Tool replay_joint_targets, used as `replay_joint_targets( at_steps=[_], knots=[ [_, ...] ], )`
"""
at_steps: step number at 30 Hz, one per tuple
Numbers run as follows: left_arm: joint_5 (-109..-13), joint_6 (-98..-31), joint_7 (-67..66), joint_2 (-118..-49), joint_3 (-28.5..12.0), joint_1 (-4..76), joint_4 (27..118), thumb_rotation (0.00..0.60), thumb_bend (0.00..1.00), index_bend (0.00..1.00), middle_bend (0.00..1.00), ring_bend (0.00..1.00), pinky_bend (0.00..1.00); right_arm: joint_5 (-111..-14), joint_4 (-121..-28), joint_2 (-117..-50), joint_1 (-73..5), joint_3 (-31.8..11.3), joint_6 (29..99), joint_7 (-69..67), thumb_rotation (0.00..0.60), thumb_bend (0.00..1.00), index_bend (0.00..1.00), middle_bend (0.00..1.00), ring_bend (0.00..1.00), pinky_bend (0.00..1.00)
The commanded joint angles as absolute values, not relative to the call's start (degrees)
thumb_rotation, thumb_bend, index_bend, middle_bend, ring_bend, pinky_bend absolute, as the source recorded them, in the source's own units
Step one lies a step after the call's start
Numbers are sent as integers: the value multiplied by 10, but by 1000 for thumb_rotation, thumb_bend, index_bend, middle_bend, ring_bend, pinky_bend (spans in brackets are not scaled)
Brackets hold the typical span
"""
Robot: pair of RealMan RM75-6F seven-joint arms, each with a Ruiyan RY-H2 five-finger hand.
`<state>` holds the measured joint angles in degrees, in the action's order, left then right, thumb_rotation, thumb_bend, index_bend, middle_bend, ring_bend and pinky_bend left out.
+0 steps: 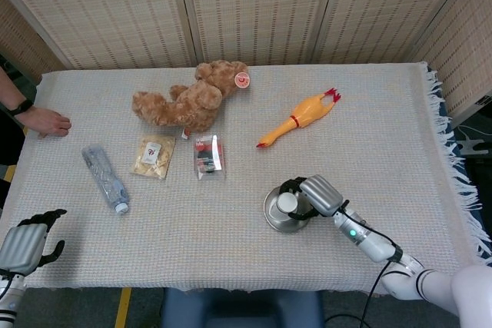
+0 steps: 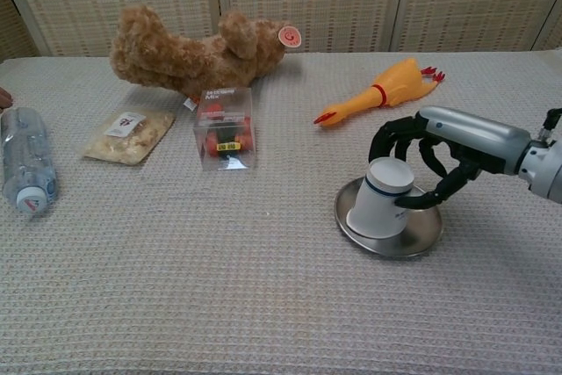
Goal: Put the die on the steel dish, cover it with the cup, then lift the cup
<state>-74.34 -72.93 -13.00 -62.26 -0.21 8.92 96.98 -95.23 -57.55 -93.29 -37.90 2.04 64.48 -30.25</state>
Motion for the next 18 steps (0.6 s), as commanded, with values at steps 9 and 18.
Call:
replay_joint_targets(
  at_steps=[9, 18],
  knots=[
    [-743, -727, -130, -622, -1, 90, 970, 600, 382, 212, 249, 243, 326, -952, -467, -990, -364, 12, 688, -245, 600, 95, 529, 487, 432, 712],
    [-742, -727, -132, -621, -1, 90, 972, 600, 382, 212, 249, 243, 326, -963, -555, -943, -378, 41, 647, -378, 600, 95, 529, 487, 432, 712]
  ],
)
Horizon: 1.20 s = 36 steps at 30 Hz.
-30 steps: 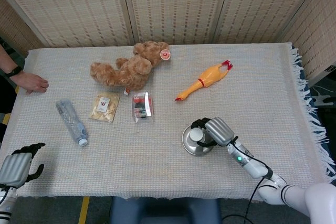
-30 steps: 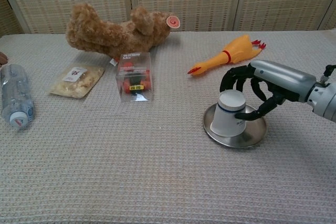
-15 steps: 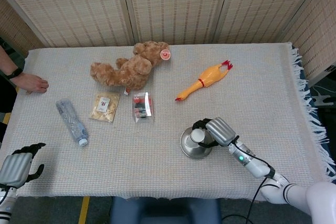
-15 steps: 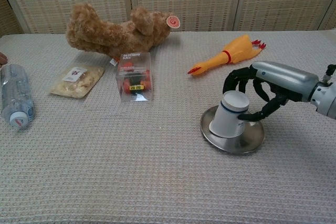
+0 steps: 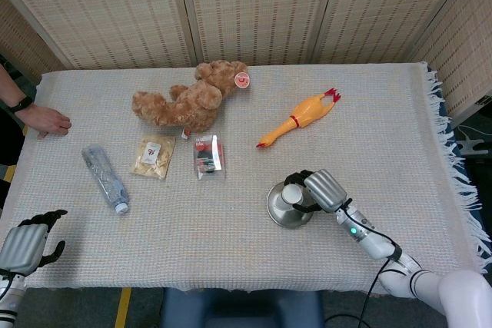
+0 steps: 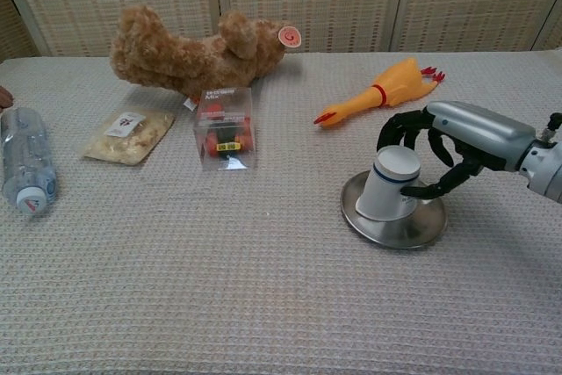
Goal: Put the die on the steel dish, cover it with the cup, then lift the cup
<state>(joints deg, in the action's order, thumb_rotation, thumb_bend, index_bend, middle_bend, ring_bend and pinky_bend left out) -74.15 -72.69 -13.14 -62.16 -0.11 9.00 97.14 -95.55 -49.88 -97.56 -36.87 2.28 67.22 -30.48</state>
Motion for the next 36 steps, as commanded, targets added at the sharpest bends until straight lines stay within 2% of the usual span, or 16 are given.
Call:
replay_joint_targets(
  at_steps=[1, 10, 19, 23, 29, 36],
  knots=[
    [-742, -727, -131, -621, -1, 90, 972, 600, 382, 212, 249, 244, 326, -964, -562, -938, -380, 43, 645, -383, 600, 95, 529, 487, 432, 712],
    [-741, -726, -132, -621, -1, 90, 972, 600, 382, 212, 249, 244, 326, -960, -574, -928, -382, 40, 641, -374, 600, 95, 529, 487, 432, 712],
    [-739, -724, -133, -621, 0, 91, 973, 600, 382, 212, 253, 244, 327, -950, -476, -977, -369, 15, 679, -258, 600, 95, 529, 487, 432, 712],
    [-738, -723, -133, -622, 0, 91, 972, 600, 382, 213, 259, 244, 327, -947, -448, -993, -367, 13, 682, -264, 600, 95, 530, 487, 432, 712],
    [-737, -722, -132, -621, 0, 92, 972, 600, 382, 213, 260, 245, 328, -957, -475, -978, -371, 27, 676, -324, 600, 94, 529, 487, 432, 712],
    [-736, -721, -133, -621, 0, 92, 972, 600, 382, 213, 260, 245, 328, -968, -550, -936, -382, 46, 656, -408, 600, 94, 529, 487, 432, 712]
  ],
)
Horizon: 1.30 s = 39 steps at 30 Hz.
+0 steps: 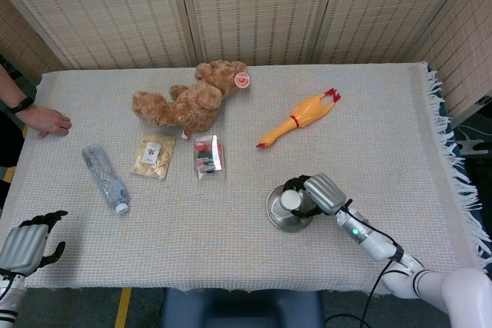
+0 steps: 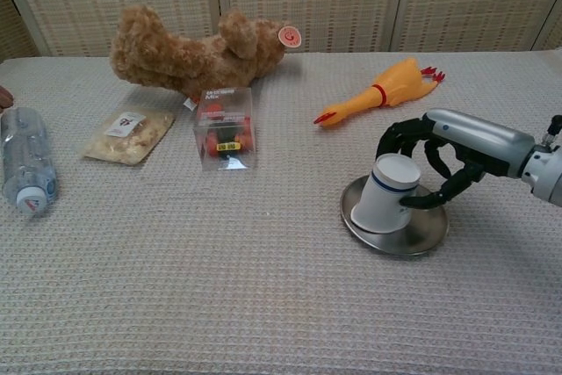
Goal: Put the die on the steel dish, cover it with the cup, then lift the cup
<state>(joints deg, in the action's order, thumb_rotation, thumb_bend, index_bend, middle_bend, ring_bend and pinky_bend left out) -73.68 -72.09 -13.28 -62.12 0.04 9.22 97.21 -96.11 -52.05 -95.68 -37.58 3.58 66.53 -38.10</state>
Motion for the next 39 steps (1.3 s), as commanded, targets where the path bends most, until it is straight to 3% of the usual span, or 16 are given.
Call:
replay_joint_targets(
  at_steps=[1, 16, 28, 39],
  knots=[
    [-736, -720, -133, -621, 0, 93, 972, 600, 382, 213, 260, 245, 328, -969, -553, -934, -383, 46, 656, -406, 600, 94, 529, 487, 432, 712],
    [-736, -720, -134, -621, 1, 93, 973, 600, 381, 213, 260, 245, 328, -957, -437, -995, -362, 16, 709, -257, 600, 95, 529, 487, 432, 712],
    [-736, -720, -138, -621, 2, 94, 974, 600, 382, 214, 260, 245, 328, -972, -546, -935, -367, 37, 710, -387, 600, 94, 529, 487, 432, 712],
    [-734, -718, -138, -622, 2, 94, 974, 600, 383, 213, 260, 245, 328, -979, -550, -928, -348, 19, 774, -296, 600, 95, 529, 487, 432, 712]
  ],
)
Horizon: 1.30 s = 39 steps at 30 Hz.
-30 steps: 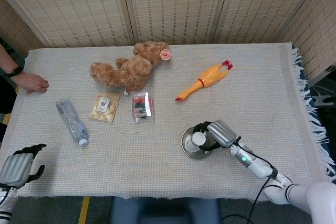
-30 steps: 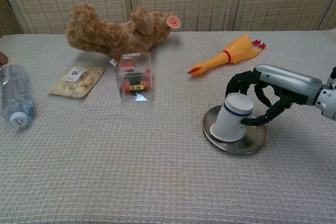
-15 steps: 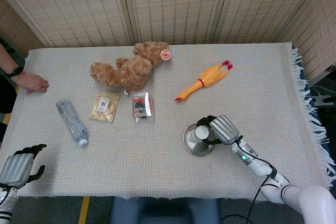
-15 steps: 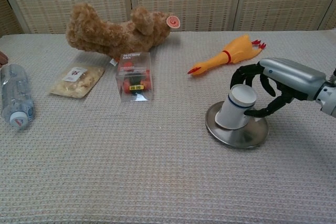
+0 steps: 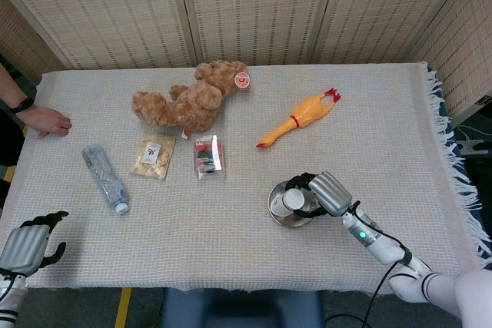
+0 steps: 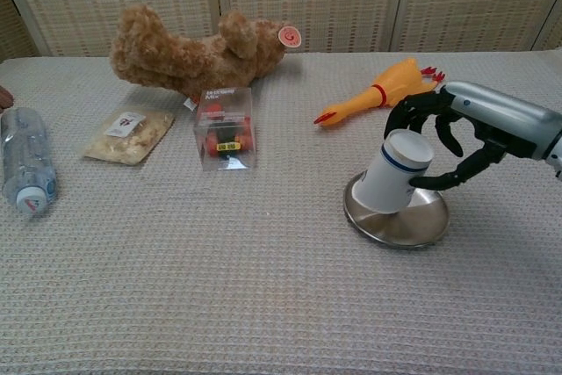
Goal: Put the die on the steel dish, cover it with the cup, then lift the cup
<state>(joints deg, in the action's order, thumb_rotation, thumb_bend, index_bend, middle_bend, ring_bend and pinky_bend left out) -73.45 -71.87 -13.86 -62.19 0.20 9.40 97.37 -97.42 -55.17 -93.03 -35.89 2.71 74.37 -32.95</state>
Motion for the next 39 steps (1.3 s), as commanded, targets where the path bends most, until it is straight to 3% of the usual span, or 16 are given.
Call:
replay_joint_targets(
  at_steps=[1, 8, 15, 22, 33, 39],
  knots=[
    [-734, -718, -138, -621, 2, 94, 974, 600, 383, 213, 260, 245, 328, -978, -550, -927, -343, 16, 785, -278, 600, 95, 529, 487, 432, 712],
    [-736, -721, -137, -619, 2, 93, 977, 600, 381, 214, 260, 244, 328, -939, -564, -908, -289, -6, 827, -134, 600, 94, 530, 487, 432, 712],
    [-732, -717, -143, -621, 3, 95, 978, 600, 382, 214, 261, 244, 328, -912, -536, -884, -257, 4, 801, -192, 600, 94, 518, 487, 430, 712],
    [-725, -708, -152, -620, 5, 98, 981, 600, 382, 214, 261, 245, 328, -901, -493, -885, -257, 5, 760, -228, 600, 94, 432, 463, 337, 677],
    [-722, -706, -153, -619, 5, 99, 983, 600, 383, 214, 261, 245, 328, -908, -462, -893, -259, 6, 747, -298, 600, 94, 294, 282, 123, 369],
    [-720, -706, -152, -618, 5, 99, 983, 600, 382, 214, 262, 245, 328, -911, -481, -876, -253, 7, 752, -300, 600, 94, 229, 198, 47, 260]
  ],
)
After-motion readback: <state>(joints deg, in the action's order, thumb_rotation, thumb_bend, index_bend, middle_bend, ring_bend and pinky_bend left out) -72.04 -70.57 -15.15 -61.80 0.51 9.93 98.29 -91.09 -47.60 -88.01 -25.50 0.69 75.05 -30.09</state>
